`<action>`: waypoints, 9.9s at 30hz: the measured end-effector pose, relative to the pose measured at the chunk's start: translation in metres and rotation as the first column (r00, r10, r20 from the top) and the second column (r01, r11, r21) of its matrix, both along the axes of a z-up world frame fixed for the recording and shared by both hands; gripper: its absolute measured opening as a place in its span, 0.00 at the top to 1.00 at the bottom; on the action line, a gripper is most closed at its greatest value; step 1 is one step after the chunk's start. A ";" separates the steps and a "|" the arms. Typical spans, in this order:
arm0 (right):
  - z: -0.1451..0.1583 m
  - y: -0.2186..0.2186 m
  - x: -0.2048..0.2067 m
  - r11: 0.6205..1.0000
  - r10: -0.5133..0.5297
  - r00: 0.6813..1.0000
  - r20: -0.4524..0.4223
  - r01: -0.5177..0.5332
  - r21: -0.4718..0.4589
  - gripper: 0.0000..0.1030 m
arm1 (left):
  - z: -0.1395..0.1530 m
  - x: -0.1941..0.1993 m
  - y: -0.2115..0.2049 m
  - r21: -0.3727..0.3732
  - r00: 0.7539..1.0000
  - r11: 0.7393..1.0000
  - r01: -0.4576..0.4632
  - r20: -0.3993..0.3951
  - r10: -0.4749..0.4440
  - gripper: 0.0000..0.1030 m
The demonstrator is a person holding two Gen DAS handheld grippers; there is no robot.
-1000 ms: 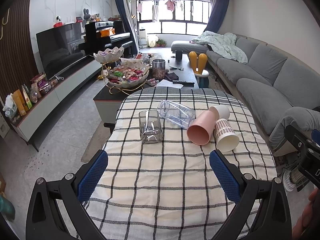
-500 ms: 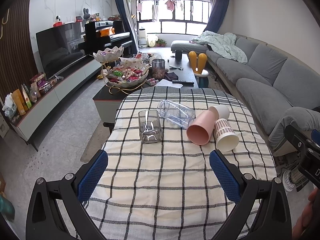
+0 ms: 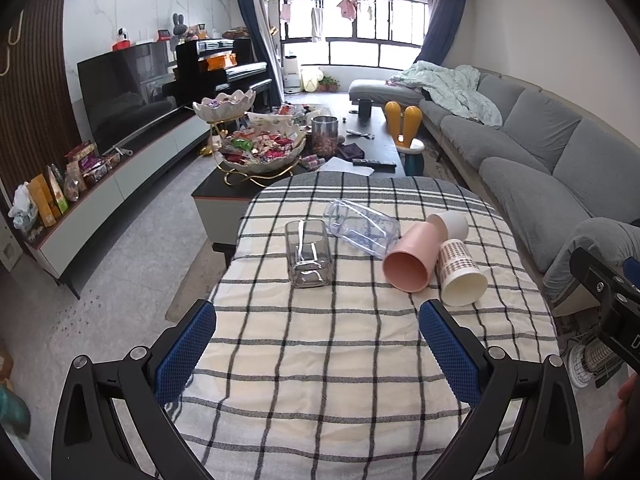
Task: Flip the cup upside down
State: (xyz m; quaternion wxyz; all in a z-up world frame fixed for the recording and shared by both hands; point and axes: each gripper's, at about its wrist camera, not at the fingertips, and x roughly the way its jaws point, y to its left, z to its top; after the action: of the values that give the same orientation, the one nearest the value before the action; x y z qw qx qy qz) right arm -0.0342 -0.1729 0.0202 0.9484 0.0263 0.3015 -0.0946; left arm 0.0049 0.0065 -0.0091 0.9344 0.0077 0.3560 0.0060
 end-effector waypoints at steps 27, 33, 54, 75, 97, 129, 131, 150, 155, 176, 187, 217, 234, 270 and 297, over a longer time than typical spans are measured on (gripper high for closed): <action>-0.019 0.081 0.206 0.903 0.392 0.869 -0.302 -0.427 -0.054 0.01 | -0.016 0.105 0.053 -0.003 0.941 0.945 -0.328 -0.086 0.327 0.00; -0.048 0.094 0.251 0.857 0.440 0.779 -0.447 -0.513 -0.052 0.01 | -0.033 0.126 0.053 -0.005 0.907 0.914 -0.406 -0.123 0.402 0.00; -0.150 0.138 0.338 0.721 0.436 0.450 -0.780 -0.693 0.004 0.12 | -0.096 0.190 0.049 -0.015 0.884 0.924 -0.383 -0.297 0.362 0.00; -0.148 0.139 0.343 0.749 0.481 0.483 -0.732 -0.660 0.057 0.28 | -0.091 0.187 0.053 -0.038 0.896 0.934 -0.355 -0.297 0.329 0.00; -0.105 0.066 0.166 0.868 0.327 0.752 -0.572 0.001 0.497 0.28 | -0.032 0.084 0.076 -0.036 0.982 0.998 0.057 -0.178 -0.063 0.00; -0.192 0.074 0.157 0.819 0.303 0.781 -0.545 0.078 0.568 0.26 | -0.088 0.080 0.085 -0.004 0.977 0.996 0.091 -0.193 -0.090 0.00; -0.189 0.073 0.156 0.817 0.307 0.790 -0.531 0.067 0.573 0.24 | -0.088 0.080 0.083 0.002 0.976 0.996 0.095 -0.196 -0.093 0.00; -0.076 0.018 0.070 0.968 0.115 0.968 -0.221 -0.059 0.244 0.12 | -0.070 0.038 0.011 -0.003 0.986 0.987 0.159 -0.043 -0.159 0.00; -0.062 -0.006 0.046 0.997 0.032 0.991 -0.131 -0.022 0.078 0.10 | -0.083 0.032 -0.017 -0.011 0.991 0.991 0.131 0.007 -0.131 0.00; -0.117 -0.063 0.039 0.983 -0.069 0.977 -0.204 0.101 0.152 0.10 | -0.148 0.040 -0.052 -0.017 0.990 0.996 0.090 0.110 -0.088 0.00; -0.130 -0.069 0.043 0.971 -0.069 0.962 -0.265 0.126 0.204 0.10 | -0.154 0.047 -0.056 -0.033 0.994 0.996 0.084 0.069 -0.081 0.10; -0.088 -0.066 0.044 0.927 -0.064 0.958 -0.278 0.160 0.338 0.10 | -0.101 0.069 -0.058 0.007 0.926 0.961 0.278 -0.268 -0.266 0.30; -0.081 -0.081 0.079 0.698 0.008 0.909 -0.418 0.294 0.653 0.10 | -0.088 0.138 -0.095 -0.080 0.425 0.896 0.438 -0.859 -0.284 0.30; -0.087 -0.093 0.108 0.677 0.024 0.902 -0.430 0.302 0.671 0.10 | -0.092 0.152 -0.116 -0.015 0.375 0.845 0.535 -0.892 -0.253 0.23; 0.000 -0.030 0.012 0.988 -0.003 0.996 -0.092 0.017 0.151 0.10 | 0.005 0.004 -0.021 0.059 0.990 0.992 0.113 -0.092 -0.107 0.13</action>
State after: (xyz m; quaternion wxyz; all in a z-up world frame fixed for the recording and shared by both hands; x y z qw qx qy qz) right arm -0.0224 -0.2033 0.0201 0.9283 0.0953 0.3510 -0.0774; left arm 0.0087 -0.0144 -0.0041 0.9159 0.0576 0.3957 -0.0346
